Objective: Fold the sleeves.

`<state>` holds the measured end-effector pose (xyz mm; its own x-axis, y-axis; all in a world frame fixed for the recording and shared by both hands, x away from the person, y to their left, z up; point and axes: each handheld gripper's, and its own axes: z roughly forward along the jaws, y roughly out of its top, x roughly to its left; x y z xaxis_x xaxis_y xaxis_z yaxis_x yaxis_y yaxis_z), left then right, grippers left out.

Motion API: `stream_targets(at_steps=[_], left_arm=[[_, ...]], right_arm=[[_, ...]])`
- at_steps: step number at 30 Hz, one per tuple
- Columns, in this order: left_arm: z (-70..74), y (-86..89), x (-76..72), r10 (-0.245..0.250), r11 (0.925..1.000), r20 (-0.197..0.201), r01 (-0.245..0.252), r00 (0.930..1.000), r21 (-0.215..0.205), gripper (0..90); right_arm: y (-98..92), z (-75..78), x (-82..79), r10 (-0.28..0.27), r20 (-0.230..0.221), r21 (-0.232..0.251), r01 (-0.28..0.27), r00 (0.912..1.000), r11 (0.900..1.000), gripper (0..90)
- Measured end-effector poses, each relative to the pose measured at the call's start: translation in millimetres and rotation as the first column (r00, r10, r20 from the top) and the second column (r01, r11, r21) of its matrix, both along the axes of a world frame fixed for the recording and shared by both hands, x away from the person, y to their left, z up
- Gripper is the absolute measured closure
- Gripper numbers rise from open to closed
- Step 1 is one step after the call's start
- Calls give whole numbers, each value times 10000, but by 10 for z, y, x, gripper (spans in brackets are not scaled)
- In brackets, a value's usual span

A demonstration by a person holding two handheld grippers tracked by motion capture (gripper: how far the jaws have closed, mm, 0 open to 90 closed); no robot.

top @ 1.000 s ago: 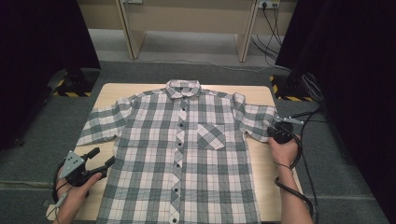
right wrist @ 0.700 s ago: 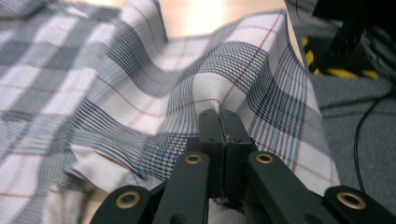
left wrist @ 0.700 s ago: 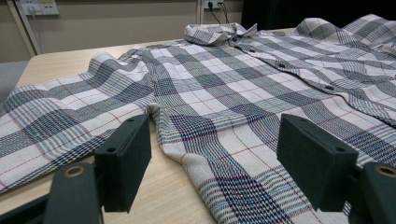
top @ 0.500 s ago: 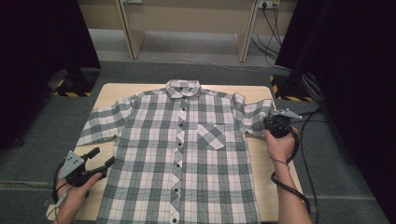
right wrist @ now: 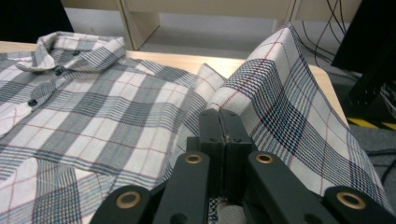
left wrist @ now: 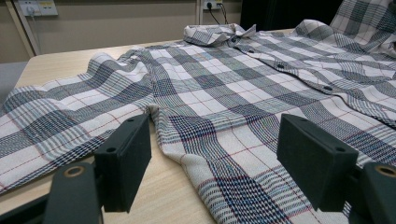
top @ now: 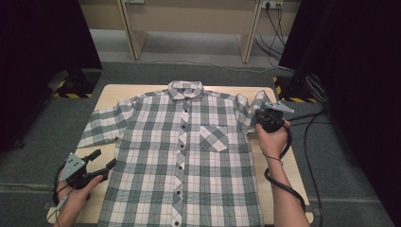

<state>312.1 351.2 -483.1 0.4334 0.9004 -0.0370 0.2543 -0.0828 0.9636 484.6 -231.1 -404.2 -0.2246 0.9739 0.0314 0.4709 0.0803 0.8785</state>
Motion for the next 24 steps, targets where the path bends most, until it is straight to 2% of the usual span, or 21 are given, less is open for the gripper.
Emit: stream_targets(at_steps=[14,24], left_arm=[[0,1,-1,-13,10000,13,13,10000,-20,255],[0,3,-1,-27,10000,6,27,10000,-34,255]], right_arm=[[335,103,64,485,329,-48,-483,9983,9988,894],[552,97,117,835,287,-164,-830,9961,9964,894]])
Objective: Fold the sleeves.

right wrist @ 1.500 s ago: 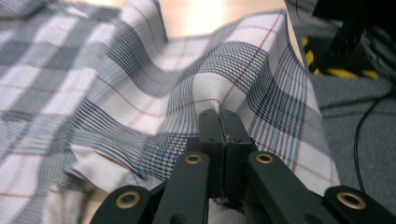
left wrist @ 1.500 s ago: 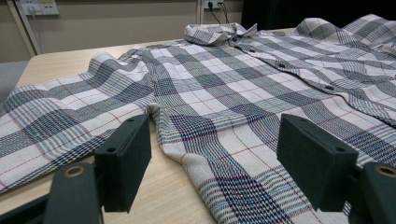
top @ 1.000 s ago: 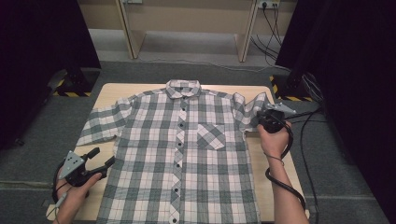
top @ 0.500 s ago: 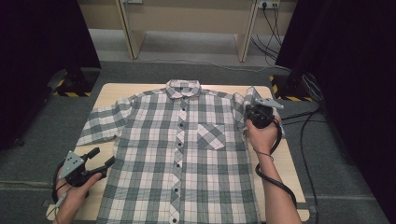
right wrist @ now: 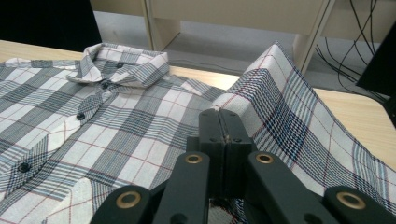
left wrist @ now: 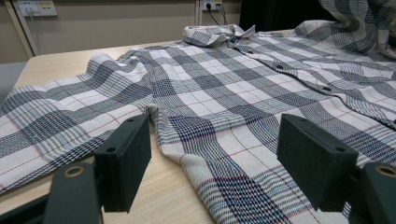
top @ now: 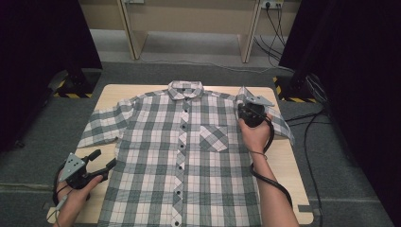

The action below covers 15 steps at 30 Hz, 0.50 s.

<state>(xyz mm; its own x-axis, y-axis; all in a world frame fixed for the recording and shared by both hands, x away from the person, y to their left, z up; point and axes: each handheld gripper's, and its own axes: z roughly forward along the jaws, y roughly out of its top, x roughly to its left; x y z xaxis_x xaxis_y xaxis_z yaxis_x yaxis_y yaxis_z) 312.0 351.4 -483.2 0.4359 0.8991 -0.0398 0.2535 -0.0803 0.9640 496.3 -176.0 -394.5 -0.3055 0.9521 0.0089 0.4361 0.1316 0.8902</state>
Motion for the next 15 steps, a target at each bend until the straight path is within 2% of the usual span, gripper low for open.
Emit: stream_targets(at_steps=[15], left_arm=[[0,-1,0,-19,10000,10,19,10000,6,255]], right_arm=[[254,11,44,363,-16,-38,-364,9993,9993,894]])
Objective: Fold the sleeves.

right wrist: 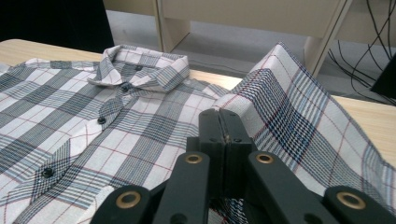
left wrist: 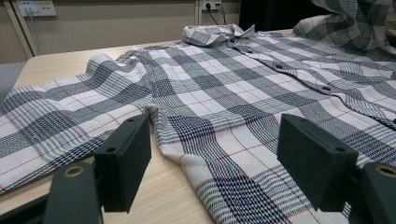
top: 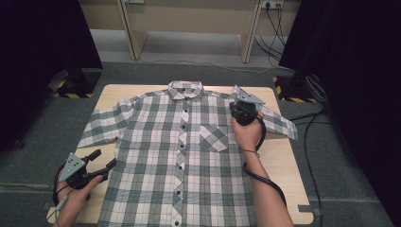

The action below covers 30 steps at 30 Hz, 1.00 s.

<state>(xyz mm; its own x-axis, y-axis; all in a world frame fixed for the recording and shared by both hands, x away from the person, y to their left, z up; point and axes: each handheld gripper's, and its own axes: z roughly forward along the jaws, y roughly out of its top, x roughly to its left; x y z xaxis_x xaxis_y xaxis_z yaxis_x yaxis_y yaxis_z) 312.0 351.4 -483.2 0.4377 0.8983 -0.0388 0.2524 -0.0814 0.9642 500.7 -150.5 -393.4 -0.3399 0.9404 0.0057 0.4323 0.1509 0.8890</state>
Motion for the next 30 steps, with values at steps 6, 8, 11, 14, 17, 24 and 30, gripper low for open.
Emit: stream_targets(at_steps=[6,8,11,14,17,24,30], left_arm=[[0,2,1,-9,10000,-15,9,10000,-14,255],[0,2,0,-9,10000,-4,9,10000,-18,255],[0,2,0,-14,10000,4,14,10000,-14,255],[0,2,0,-24,10000,4,24,10000,-13,255],[0,2,0,-29,10000,3,29,10000,-15,254],[0,2,1,-38,10000,-4,38,10000,-15,254],[0,1,1,-46,10000,-10,46,10000,-5,254]], right_arm=[[97,-29,14,200,-46,-43,-201,9998,9998,894],[136,-25,17,284,-40,-60,-285,9996,9996,893],[191,-23,23,381,-64,-48,-382,9993,9993,893],[242,-32,25,475,-101,-94,-476,9988,9988,893],[287,-52,29,580,-138,-141,-582,9982,9982,893],[384,-116,33,810,-325,-264,-818,9962,9963,890],[472,-200,34,1090,-562,-385,-1112,9925,9931,889]])
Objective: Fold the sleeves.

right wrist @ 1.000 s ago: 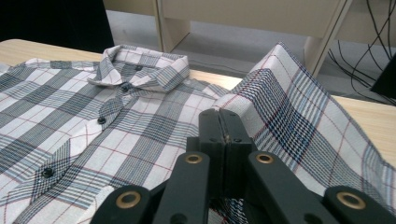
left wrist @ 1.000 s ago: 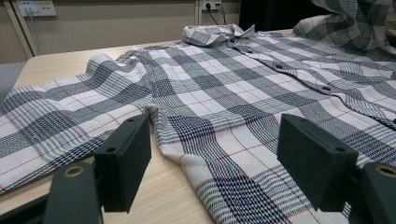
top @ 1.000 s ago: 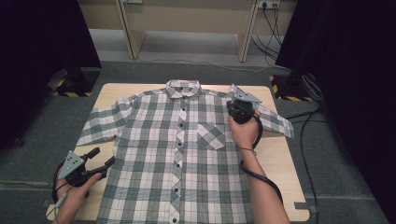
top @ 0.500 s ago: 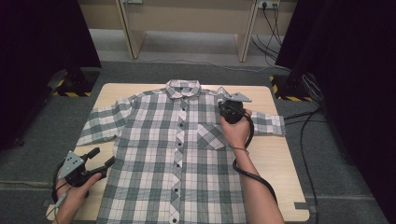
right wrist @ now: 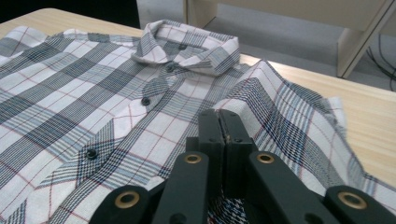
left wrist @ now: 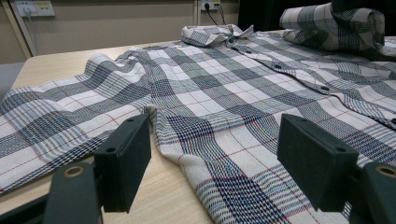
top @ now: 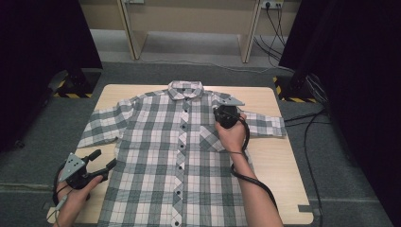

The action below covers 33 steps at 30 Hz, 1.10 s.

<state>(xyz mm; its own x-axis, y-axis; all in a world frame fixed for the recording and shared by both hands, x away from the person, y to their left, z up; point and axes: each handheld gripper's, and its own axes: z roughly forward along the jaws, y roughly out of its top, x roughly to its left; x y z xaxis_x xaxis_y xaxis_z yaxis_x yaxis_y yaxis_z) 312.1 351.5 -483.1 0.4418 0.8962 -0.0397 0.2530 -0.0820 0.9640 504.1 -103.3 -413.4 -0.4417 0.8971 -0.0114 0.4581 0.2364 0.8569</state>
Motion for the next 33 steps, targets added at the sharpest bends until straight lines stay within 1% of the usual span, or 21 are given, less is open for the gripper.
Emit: stream_targets(at_steps=[8,11,15,18,19,21,29,33], left_arm=[[0,2,2,-6,10000,-12,6,10000,-25,253],[0,1,1,-8,10000,-9,8,10000,-13,253],[0,1,1,-10,10000,-6,10,10000,-7,254],[0,1,1,-9,10000,-7,9,10000,-7,254],[0,1,1,-11,10000,-4,11,10000,-4,253],[0,-1,0,-15,10000,4,15,10000,-2,254],[0,-2,2,-8,10000,-12,8,10000,12,254],[0,-2,1,-10,10000,-5,10,10000,21,254]], right_arm=[[106,-96,13,227,-268,-89,-229,9994,9997,880],[140,-114,14,347,-291,-122,-350,9990,9993,865],[173,-97,15,512,-317,59,-510,9982,9987,771],[182,-60,17,595,-251,194,-590,9979,9981,631],[179,-49,19,530,-282,231,-523,9982,9984,577],[155,-35,33,382,-324,258,-373,9987,9990,514],[6,-11,76,-26,-445,154,33,9990,9999,400],[-74,-6,97,-203,-527,103,209,9984,9997,361]])
